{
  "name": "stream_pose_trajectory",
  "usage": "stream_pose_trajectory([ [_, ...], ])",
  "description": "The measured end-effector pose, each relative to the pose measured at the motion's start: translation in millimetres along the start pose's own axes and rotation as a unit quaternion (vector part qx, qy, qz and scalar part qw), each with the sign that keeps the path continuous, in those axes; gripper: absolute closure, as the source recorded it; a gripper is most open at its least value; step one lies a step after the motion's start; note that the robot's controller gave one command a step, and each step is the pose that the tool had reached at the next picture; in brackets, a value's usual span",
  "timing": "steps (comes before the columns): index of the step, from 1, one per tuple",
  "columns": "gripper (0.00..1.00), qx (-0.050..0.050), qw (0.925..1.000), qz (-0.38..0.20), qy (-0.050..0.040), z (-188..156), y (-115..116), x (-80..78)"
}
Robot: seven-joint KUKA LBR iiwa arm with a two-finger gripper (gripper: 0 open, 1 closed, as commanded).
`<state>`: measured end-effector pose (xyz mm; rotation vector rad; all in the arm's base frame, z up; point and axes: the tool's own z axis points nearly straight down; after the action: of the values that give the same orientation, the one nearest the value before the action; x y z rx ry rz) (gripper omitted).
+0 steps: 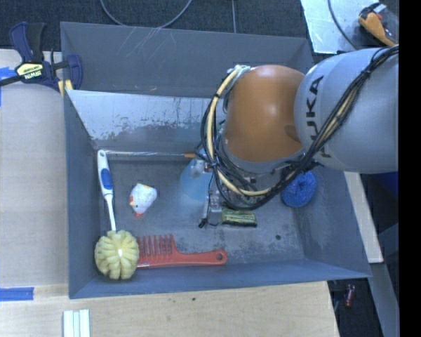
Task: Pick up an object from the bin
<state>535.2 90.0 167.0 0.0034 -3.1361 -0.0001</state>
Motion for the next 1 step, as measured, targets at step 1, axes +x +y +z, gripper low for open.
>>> stream_pose_trajectory([
  [1, 0.00, 0.000, 1.0000, 0.001, -0.0044, -4.6, -0.5, -2.0],
])
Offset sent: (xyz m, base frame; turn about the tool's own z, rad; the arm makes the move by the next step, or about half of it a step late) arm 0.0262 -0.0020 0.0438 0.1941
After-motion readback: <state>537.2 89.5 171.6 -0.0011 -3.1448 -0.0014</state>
